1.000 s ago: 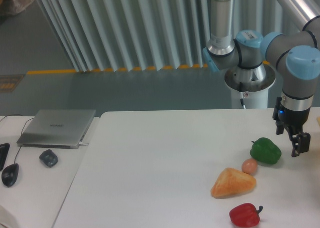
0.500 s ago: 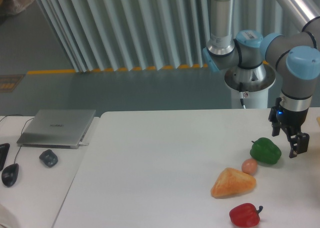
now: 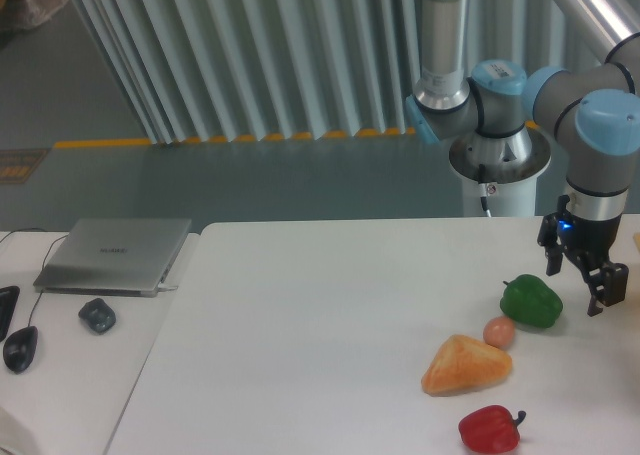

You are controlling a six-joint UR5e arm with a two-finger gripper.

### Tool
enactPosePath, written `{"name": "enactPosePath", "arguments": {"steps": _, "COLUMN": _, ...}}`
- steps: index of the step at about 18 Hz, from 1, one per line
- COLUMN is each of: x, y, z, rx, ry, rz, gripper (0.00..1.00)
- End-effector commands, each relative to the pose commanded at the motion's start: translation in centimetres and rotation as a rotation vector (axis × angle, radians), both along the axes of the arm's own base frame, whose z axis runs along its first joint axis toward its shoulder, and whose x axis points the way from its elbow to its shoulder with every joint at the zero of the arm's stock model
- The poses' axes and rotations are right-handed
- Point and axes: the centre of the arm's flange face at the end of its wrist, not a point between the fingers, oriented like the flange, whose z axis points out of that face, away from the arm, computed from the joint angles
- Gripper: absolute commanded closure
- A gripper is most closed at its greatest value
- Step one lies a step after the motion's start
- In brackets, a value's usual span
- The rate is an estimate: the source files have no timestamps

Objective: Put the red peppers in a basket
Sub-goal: 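Move the gripper from its start pose down toward the peppers, then lower the open gripper past the orange wedge toward the red pepper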

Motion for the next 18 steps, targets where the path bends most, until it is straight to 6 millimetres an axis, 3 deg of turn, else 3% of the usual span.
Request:
{"name": "enactPosePath", "arguments": {"steps": 3, "x": -0.1, "y": 0.1, "z": -0.4, "rx": -0.006, "ry": -0.003, "rz": 0.01, "gripper": 0.0}}
{"name": "enactPosePath", "arguments": {"steps": 8, "x": -0.1, "y": 0.9, "z": -0.1, "rx": 0.018, "ry": -0.035, "rz": 0.201, "gripper": 0.0}}
{"name": "enactPosePath", "arguments": {"steps": 10, "x": 1.1, "y": 3.7, "z": -0.2, "rx": 0.043, "ry": -0.021, "rz": 0.23, "gripper": 0.0}}
{"name": "enactPosePath", "arguments": {"steps": 14, "x": 1.6, "y": 6.3, "z": -0.2, "rx": 0.038, "ry": 0.003, "rz": 0.224, "gripper": 0.0}}
{"name": "enactPosePath", "arguments": {"steps": 18, "x": 2.4, "y": 9.0, "z": 0.0, "rx": -0.012, "ry": 0.156, "rz": -0.029, "gripper": 0.0}}
